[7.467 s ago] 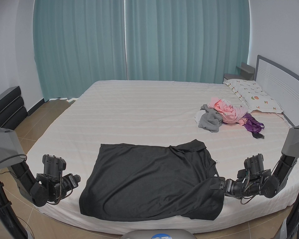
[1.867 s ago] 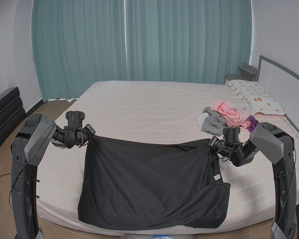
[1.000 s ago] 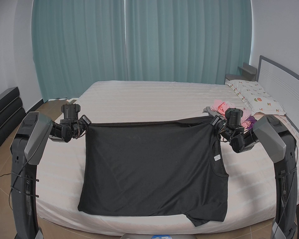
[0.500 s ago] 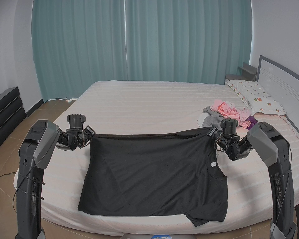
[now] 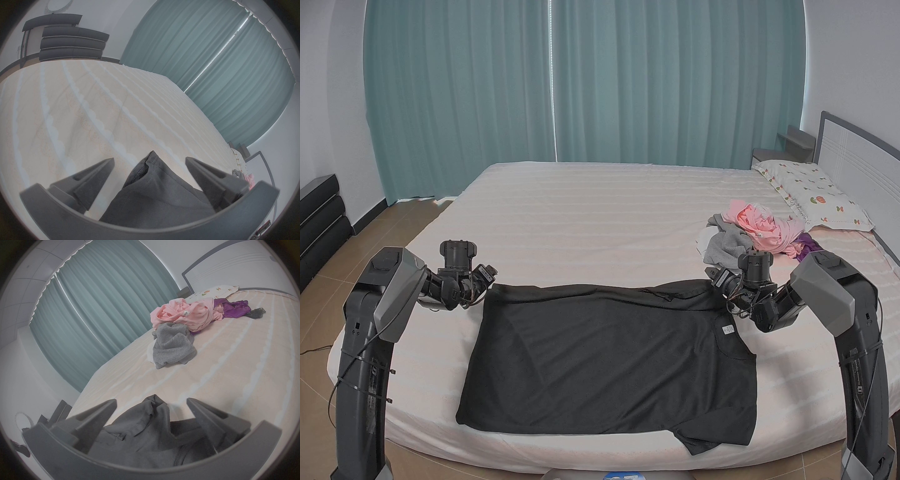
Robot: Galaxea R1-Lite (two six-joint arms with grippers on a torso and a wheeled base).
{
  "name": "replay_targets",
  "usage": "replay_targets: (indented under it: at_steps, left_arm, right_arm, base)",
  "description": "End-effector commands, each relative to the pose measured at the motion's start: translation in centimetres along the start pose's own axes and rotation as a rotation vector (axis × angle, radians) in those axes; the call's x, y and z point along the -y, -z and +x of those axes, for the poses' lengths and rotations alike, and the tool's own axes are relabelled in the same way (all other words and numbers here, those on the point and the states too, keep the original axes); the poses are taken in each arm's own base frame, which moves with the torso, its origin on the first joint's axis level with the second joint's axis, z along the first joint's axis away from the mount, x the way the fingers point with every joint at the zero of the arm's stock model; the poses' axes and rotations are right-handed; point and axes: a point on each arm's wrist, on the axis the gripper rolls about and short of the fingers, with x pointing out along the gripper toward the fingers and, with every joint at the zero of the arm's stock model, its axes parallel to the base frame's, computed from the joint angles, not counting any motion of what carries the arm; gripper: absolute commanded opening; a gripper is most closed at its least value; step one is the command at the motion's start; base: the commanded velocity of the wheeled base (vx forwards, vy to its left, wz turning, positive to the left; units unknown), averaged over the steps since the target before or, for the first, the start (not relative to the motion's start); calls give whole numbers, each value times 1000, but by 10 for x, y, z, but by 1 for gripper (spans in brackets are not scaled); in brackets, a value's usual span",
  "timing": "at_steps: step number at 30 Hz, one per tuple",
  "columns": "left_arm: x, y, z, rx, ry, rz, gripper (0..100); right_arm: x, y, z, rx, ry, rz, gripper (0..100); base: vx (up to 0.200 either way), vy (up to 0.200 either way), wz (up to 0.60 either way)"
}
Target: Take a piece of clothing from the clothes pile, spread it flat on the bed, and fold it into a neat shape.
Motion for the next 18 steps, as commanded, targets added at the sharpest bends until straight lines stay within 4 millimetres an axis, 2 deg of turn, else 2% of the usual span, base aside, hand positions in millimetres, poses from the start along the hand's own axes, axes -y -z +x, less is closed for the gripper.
replay_targets:
  at_steps: [1,3,4,5,9,11,12,13,15,16,17,18]
  left_arm:
    - [3,-16,-24,8,-3,-11,100]
    - [2,-20,-40,-6,-5,-14,100]
    - [1,-20,-41,-9,-6,-14,100]
    - [0,-20,-60,-40,-7,-14,100]
    - [-9,-13,-103,-103,-39,-12,100]
    - [-14,-7,-124,-144,-47,-13,100]
    - [-14,-7,-124,-144,-47,-13,100]
    - [-20,-1,-151,-193,-43,-17,100]
    - [-23,4,-166,-221,-40,-17,100]
    - [-30,12,-185,-248,-55,-15,100]
    - [-31,13,-186,-250,-57,-15,100]
    - [-36,22,-204,-281,-67,-10,100]
  right_arm:
    - [-10,-29,-30,18,-14,43,100]
    - [-13,-33,-46,-5,-19,62,100]
    - [-13,-33,-47,-9,-20,64,100]
    - [-14,-31,-70,-67,-34,75,100]
    - [-16,-22,-120,-172,-59,84,100]
    - [-16,-18,-140,-189,-65,96,100]
    - [-16,-18,-140,-189,-65,96,100]
    - [-15,-6,-161,-220,-69,103,100]
    - [-13,2,-173,-241,-67,102,100]
    - [-9,14,-188,-274,-61,87,100]
    - [-9,15,-189,-276,-61,86,100]
    - [-7,22,-202,-285,-75,82,100]
  base:
    - [0,0,0]
    - [0,0,0]
    - [0,0,0]
    - [0,0,0]
    - [0,0,0]
    - [0,0,0]
    - [0,0,0]
    - [0,0,0]
    - [0,0,0]
    - [0,0,0]
    - [0,0,0]
    - [0,0,0]
